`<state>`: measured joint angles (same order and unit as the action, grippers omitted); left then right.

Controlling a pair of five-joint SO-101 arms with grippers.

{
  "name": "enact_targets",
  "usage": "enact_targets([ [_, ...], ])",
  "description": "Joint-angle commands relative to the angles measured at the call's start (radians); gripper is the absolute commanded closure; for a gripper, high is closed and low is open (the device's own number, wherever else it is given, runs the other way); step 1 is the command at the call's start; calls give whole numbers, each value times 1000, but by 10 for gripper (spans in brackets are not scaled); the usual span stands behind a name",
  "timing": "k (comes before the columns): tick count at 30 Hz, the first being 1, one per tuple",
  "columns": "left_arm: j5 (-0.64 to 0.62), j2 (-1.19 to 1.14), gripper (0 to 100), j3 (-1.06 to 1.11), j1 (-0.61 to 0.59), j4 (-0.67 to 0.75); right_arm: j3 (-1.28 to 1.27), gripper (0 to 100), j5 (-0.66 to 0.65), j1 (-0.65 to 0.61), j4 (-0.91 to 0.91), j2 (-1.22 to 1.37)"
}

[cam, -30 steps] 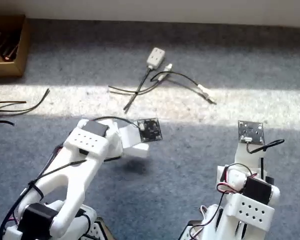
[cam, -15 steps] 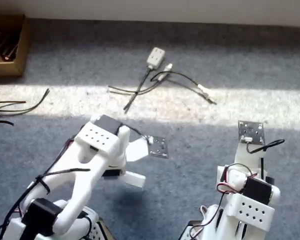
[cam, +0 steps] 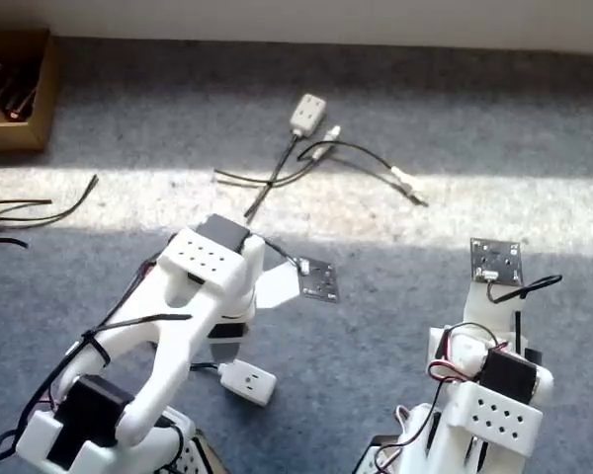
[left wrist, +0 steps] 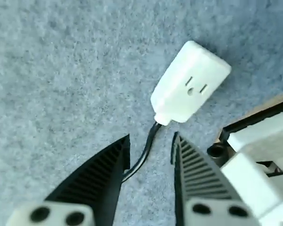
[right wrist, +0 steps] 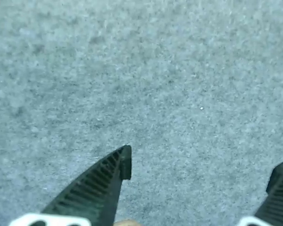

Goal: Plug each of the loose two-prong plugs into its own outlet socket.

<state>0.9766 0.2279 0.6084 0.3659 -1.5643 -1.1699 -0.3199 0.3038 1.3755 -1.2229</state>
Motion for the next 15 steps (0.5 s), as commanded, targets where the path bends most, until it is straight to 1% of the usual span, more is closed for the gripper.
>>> enact_targets([
  [1, 2, -2, 903, -36, 41, -48, 31, 566, -12, -13, 10, 13],
  [3, 2, -2, 966, -15, 64, -48, 31, 566, -12, -13, 10, 13],
  [5, 2, -2, 997, 19, 102, -55, 31, 566, -14, -13, 10, 13],
  [10, 2, -2, 970, 133, 196, -48, 31, 566, -14, -13, 10, 13],
  [12, 2, -2, 970, 150, 203, -26, 31, 566, -14, -13, 10, 13],
  [15, 2, -2, 970, 153, 183, 52, 31, 566, -14, -13, 10, 13],
])
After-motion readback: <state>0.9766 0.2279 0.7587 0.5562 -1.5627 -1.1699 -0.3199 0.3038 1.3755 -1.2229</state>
